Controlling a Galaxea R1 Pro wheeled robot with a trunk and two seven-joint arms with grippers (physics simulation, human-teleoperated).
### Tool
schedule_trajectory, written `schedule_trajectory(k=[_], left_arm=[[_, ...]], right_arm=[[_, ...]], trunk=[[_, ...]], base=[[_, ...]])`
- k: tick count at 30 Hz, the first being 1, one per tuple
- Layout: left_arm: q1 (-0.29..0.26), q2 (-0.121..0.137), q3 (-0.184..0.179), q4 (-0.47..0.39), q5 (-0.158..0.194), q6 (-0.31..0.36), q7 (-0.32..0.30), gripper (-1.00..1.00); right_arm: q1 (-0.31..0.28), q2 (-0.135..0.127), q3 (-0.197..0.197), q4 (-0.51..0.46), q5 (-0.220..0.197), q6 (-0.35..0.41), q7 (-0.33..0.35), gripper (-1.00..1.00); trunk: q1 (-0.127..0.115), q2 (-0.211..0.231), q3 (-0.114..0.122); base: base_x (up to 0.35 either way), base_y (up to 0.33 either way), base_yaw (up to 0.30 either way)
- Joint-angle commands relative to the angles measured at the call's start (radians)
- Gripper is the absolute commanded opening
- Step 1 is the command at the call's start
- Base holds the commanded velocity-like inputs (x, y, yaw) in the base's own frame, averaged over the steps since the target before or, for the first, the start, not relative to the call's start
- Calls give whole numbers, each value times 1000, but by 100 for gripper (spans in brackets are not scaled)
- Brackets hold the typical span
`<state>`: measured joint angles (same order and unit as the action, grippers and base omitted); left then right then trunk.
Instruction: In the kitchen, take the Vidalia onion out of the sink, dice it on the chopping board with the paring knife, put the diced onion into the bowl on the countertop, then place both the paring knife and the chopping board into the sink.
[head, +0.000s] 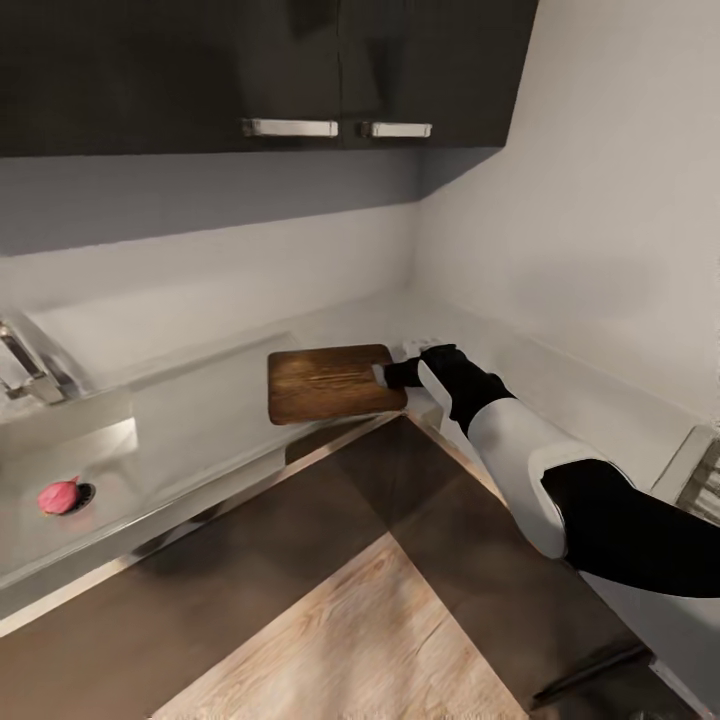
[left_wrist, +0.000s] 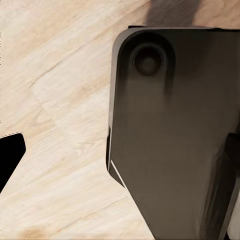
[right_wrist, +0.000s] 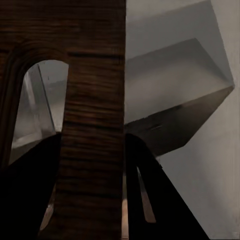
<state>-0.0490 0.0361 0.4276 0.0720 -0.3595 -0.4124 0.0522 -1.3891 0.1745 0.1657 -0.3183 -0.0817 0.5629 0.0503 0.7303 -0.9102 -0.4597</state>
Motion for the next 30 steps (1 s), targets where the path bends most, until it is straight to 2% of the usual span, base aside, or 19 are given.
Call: schedule_trajectory(k=[1, 10, 18, 30], left_arm=[[-2, 1, 7, 5, -10, -7, 6, 100], [-2, 2, 7, 5, -10, -8, 6, 100], [-2, 2, 7, 5, -10, -8, 5, 100], [-2, 2, 8, 5, -10, -8, 5, 100]], right_arm=[[-1, 0, 2, -1, -9, 5, -1, -100], [-2, 0, 3, 3, -9, 5, 1, -100], [-2, 0, 3, 8, -9, 5, 0, -100], [-2, 0, 3, 14, -9, 5, 0, -100]], trunk=[[-1, -1, 1], [-1, -1, 12], [-1, -1, 13], [-1, -1, 13]], base=[[-298, 171, 0], [-135, 260, 47], [-92, 276, 224], [-208, 200, 247]])
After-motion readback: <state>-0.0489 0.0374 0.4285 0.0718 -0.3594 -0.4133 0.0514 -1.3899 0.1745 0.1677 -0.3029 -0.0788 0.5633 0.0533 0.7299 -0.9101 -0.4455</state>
